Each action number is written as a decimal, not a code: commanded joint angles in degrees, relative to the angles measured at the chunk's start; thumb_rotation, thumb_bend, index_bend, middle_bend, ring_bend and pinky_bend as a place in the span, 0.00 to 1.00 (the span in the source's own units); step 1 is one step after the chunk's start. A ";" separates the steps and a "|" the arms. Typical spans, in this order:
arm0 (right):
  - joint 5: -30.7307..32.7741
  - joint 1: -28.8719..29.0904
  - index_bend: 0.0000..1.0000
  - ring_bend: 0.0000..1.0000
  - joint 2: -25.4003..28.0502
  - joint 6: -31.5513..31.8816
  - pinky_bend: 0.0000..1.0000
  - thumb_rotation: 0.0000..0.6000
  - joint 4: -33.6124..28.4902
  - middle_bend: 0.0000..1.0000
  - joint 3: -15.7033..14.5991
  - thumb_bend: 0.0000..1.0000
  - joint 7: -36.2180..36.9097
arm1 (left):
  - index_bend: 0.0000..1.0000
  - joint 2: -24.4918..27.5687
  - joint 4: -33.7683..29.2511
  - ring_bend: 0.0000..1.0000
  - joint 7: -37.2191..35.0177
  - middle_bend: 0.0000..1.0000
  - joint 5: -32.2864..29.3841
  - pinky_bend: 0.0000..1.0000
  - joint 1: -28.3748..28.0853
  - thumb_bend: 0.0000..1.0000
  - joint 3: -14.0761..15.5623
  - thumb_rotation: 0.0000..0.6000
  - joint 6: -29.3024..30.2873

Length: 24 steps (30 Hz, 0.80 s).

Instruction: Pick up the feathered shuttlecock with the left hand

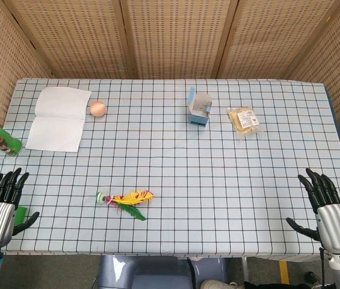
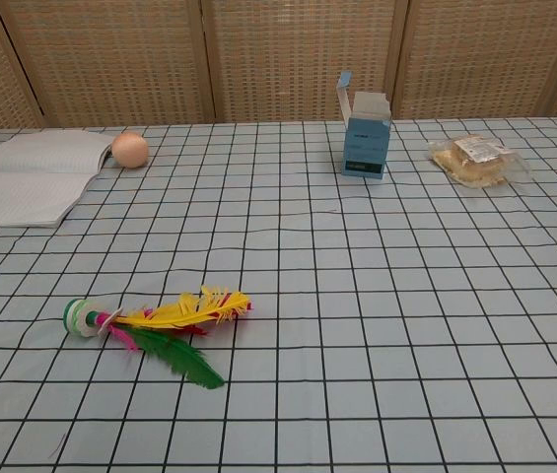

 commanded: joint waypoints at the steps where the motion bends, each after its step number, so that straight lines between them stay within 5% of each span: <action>1: 0.21 0.02 0.02 0.00 0.04 -0.25 0.08 1.00 -0.01 0.00 -0.04 0.04 -0.02 | 0.01 -0.12 0.04 0.00 0.07 0.00 -0.16 0.00 -0.04 0.18 0.02 1.00 -0.43; 24: 1.67 0.31 0.02 0.00 0.95 -2.16 0.08 1.00 -0.58 0.00 -0.20 0.04 0.63 | 0.05 0.15 -1.00 0.00 -0.10 0.00 -0.35 0.00 -0.19 0.19 0.04 1.00 -2.10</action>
